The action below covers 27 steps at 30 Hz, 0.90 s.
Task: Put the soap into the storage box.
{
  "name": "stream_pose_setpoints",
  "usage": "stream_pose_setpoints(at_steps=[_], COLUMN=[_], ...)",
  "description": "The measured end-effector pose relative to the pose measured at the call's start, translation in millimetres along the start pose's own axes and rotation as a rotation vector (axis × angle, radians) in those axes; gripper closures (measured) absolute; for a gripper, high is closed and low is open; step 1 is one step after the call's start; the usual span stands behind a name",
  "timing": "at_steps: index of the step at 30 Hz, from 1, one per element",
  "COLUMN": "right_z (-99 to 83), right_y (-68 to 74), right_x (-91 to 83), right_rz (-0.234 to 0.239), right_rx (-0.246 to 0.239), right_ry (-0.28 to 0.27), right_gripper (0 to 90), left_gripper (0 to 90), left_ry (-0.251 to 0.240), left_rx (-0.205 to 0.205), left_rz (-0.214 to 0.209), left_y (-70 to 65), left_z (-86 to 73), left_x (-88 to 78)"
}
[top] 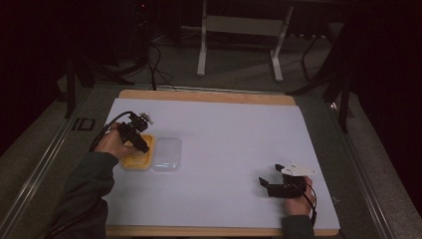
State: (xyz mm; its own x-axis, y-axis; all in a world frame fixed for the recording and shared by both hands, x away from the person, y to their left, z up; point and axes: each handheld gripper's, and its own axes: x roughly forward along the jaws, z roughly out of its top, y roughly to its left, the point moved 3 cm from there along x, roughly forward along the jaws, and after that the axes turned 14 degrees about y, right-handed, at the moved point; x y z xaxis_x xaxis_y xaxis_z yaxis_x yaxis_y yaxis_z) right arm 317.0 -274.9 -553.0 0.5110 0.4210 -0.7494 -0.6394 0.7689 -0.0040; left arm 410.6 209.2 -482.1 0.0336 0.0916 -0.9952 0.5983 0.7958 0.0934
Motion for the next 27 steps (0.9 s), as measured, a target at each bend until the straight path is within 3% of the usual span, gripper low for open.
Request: stream_pose_setpoints(at_steps=[6,15,21,27], right_z=[0.0,0.0,0.0,0.2], right_y=[-0.1,0.1,0.0,0.0], right_x=[-0.1,0.0,0.2,0.8], right_rz=[0.001,0.000,0.000,0.001], right_rx=[0.000,0.001,-0.001,0.003], right_ry=[-0.001,0.001,0.003,0.010], right_gripper=[14.9,15.0,15.0,15.0], left_gripper=[31.3,31.3,31.6,31.7], left_ry=[-0.022,-0.092,-0.155,-0.197], left_rx=[-0.011,0.016,0.039,0.060], left_rz=[0.007,0.014,0.008,-0.006], left_y=[0.2,-9.7,-24.2,-41.1], left_z=[-1.1,-4.6,-8.1,-12.3], left_x=[-3.6,-22.4,-26.2,-16.8])
